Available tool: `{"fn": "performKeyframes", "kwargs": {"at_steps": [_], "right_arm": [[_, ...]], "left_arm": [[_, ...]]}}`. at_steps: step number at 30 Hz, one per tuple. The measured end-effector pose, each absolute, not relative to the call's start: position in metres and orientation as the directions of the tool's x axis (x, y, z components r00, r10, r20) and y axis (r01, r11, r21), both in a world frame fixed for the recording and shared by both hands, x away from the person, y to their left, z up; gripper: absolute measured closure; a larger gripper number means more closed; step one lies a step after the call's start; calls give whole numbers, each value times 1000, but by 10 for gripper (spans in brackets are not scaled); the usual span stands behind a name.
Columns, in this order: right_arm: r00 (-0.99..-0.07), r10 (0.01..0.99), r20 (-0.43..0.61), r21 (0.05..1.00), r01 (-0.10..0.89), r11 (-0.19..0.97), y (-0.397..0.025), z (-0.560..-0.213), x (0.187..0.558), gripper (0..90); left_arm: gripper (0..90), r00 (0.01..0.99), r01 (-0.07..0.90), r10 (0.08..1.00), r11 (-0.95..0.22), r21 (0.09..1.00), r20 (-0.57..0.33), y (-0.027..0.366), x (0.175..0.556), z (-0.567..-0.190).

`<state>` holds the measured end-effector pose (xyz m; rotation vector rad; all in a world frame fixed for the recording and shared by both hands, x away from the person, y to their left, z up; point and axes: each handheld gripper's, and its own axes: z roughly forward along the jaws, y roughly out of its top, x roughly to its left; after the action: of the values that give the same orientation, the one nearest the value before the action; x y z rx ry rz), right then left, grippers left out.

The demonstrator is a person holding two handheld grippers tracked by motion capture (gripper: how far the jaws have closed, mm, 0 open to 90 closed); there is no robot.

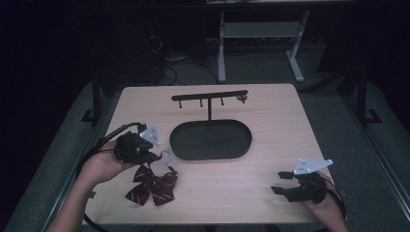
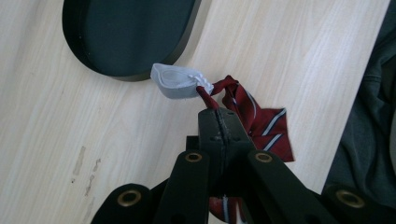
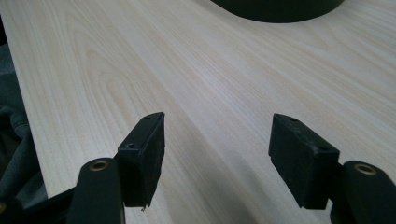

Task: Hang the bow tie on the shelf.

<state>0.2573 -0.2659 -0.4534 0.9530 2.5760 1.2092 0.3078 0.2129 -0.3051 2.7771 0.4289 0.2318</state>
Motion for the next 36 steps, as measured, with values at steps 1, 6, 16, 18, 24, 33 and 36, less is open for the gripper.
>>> {"fn": "performKeyframes", "kwargs": {"at_steps": [1,6,16,18,24,33,36], "right_arm": [[-791,598,133,733,484,477,-266,-454,258,356],[-792,596,133,736,482,476,-267,-454,259,356],[-783,605,144,737,493,462,-270,-454,258,356],[-783,606,142,740,490,460,-271,-453,258,356],[-785,604,140,740,488,464,-270,-453,259,356],[-785,603,143,743,487,458,-272,-453,259,356],[-786,601,144,744,486,458,-271,-453,259,356]], "left_arm": [[897,941,266,319,-903,339,111,212,307,-303],[897,946,250,302,-912,326,119,210,309,-295],[897,950,220,279,-916,336,141,199,313,-278],[897,949,218,279,-916,336,145,197,314,-275],[897,952,205,266,-921,330,150,191,319,-268],[897,955,198,256,-925,323,148,180,330,-260],[897,956,195,254,-926,323,150,177,334,-256]]}}
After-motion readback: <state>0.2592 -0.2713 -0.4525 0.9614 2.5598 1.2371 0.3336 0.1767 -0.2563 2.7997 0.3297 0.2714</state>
